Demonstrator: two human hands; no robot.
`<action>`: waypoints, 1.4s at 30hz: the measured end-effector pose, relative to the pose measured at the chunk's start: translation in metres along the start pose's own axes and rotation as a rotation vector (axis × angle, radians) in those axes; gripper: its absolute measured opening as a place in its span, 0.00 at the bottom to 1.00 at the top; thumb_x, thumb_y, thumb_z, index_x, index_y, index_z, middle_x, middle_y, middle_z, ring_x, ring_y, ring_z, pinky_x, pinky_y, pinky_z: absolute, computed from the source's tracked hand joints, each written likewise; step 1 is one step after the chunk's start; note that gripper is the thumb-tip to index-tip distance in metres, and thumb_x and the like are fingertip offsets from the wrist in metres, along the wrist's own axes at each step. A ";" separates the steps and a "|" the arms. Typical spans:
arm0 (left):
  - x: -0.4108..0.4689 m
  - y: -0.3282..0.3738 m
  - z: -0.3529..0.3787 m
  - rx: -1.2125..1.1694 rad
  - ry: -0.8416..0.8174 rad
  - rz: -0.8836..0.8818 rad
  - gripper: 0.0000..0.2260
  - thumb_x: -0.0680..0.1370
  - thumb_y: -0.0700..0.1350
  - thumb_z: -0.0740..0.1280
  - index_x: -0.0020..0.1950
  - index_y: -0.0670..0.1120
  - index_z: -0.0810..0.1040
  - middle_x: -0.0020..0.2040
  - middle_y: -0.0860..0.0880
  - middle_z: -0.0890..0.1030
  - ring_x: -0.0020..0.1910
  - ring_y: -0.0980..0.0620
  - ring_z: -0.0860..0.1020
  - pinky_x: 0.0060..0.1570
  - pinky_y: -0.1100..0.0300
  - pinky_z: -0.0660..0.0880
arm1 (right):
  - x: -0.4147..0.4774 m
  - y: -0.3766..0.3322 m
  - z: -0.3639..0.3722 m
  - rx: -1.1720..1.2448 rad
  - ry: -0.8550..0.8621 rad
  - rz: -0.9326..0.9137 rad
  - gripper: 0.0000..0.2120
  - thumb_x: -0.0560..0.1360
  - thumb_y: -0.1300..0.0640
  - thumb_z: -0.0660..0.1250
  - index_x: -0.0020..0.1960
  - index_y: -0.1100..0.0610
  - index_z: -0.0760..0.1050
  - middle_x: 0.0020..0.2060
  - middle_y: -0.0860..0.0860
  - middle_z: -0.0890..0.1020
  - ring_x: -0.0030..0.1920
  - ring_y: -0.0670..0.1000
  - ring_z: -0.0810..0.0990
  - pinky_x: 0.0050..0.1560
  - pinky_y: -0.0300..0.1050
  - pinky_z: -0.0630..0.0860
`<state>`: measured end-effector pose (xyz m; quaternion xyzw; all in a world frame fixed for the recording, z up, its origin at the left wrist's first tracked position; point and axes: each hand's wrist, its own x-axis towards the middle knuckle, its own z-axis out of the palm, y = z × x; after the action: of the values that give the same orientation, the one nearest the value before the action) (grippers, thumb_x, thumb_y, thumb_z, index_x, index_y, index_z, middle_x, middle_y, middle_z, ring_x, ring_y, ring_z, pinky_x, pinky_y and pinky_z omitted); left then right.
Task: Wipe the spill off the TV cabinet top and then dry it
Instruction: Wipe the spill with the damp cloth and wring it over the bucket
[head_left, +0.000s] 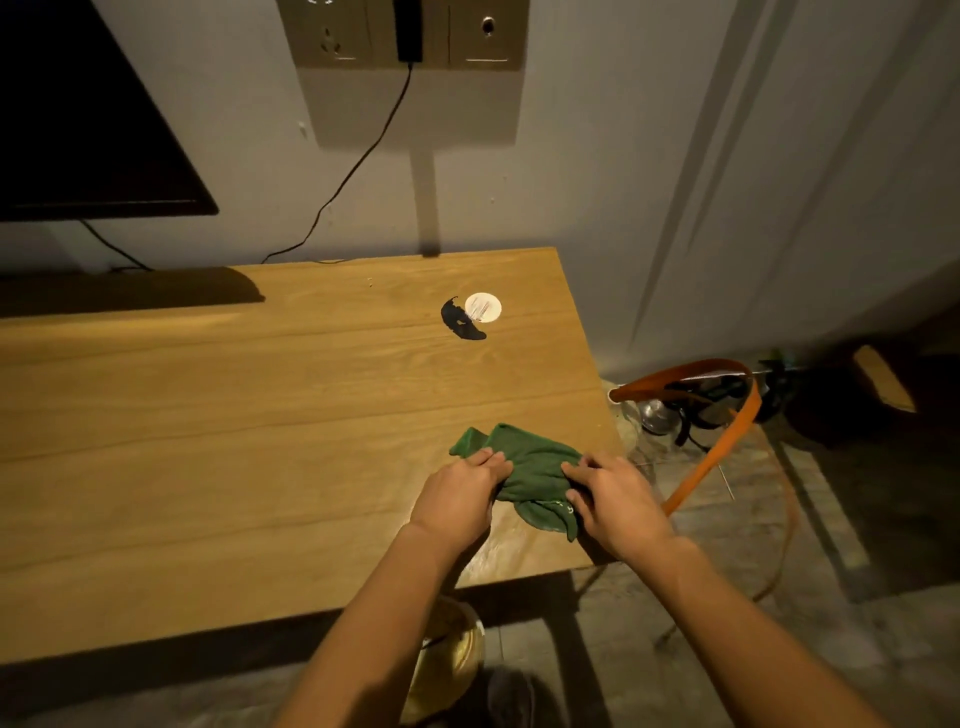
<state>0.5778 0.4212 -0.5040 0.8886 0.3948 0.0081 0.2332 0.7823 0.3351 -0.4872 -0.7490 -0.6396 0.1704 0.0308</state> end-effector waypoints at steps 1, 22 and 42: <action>-0.011 -0.001 0.000 -0.008 -0.002 -0.006 0.21 0.80 0.40 0.61 0.73 0.54 0.70 0.74 0.54 0.69 0.74 0.54 0.65 0.68 0.53 0.70 | -0.004 -0.006 0.001 0.004 -0.002 -0.006 0.16 0.78 0.52 0.65 0.66 0.49 0.76 0.55 0.49 0.78 0.54 0.53 0.74 0.55 0.44 0.69; -0.162 -0.002 -0.059 0.020 -0.182 -0.325 0.12 0.73 0.40 0.64 0.54 0.50 0.81 0.47 0.45 0.83 0.47 0.43 0.80 0.44 0.54 0.78 | -0.062 -0.120 -0.001 0.069 -0.283 -0.221 0.16 0.73 0.62 0.65 0.61 0.53 0.74 0.55 0.53 0.78 0.58 0.54 0.75 0.59 0.48 0.74; 0.127 -0.219 -0.253 -0.075 0.441 -0.155 0.13 0.78 0.39 0.65 0.59 0.51 0.81 0.45 0.47 0.83 0.42 0.48 0.79 0.44 0.54 0.79 | 0.327 -0.201 -0.136 0.142 0.186 -0.127 0.11 0.79 0.60 0.64 0.60 0.54 0.73 0.52 0.52 0.74 0.52 0.52 0.72 0.53 0.46 0.72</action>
<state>0.4622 0.7416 -0.3924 0.8231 0.5028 0.1986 0.1740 0.6728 0.7112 -0.3764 -0.7155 -0.6664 0.1428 0.1537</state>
